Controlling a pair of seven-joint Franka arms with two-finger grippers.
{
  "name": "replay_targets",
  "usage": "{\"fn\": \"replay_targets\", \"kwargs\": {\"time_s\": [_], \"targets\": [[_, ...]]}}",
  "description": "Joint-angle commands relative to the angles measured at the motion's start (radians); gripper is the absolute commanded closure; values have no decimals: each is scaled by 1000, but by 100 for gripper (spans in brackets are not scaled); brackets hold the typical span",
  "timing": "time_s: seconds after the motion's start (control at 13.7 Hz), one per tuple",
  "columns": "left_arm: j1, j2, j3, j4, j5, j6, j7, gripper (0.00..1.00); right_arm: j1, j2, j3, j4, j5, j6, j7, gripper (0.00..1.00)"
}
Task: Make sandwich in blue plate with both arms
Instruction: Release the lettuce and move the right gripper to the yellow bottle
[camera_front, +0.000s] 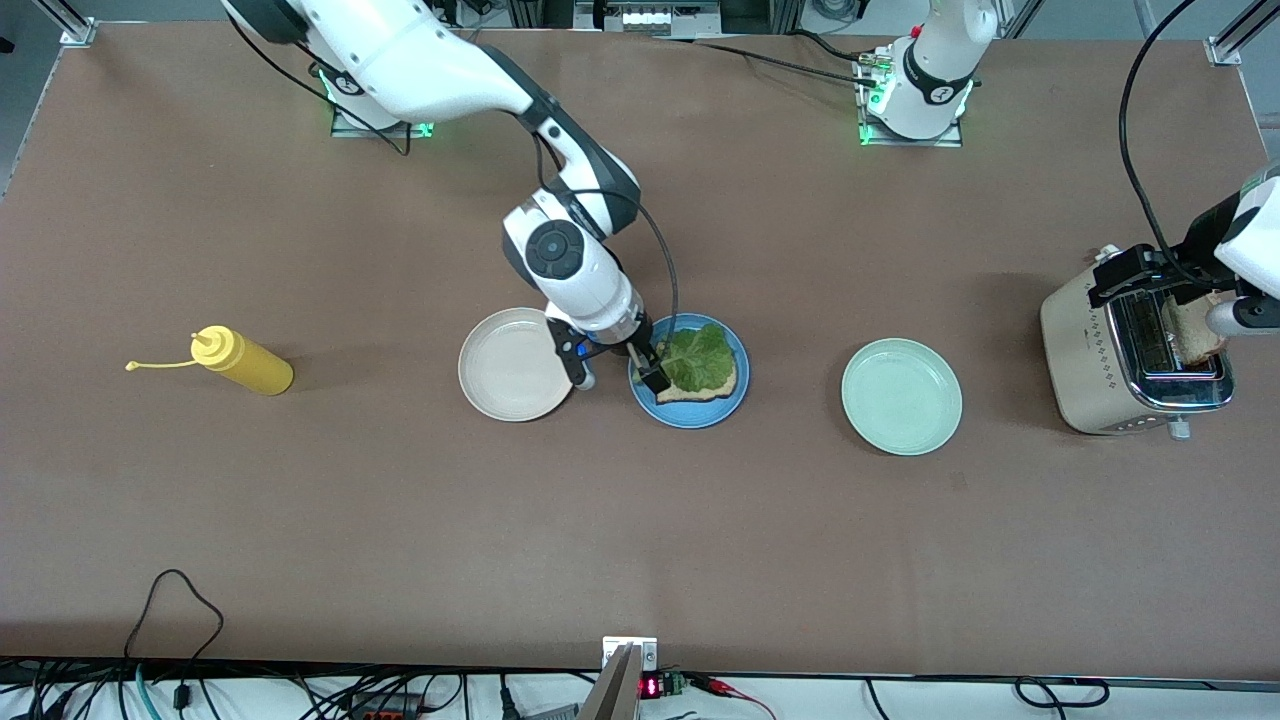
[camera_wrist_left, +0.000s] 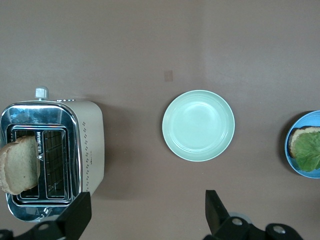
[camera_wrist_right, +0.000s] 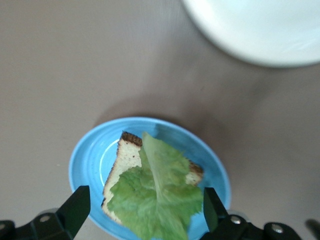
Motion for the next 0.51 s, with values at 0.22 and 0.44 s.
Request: {"fn": "replay_targets", "kwargs": {"time_s": [0.22,0.44], "targets": [[-2,-10,0,9,-14,-15,6,0,-322,-535,15,-461,17,-226,-668,0],[-2,-9,-21,9,-11,-15,6,0,-512,-624,19,-490,17,-400,-1077,0]]}}
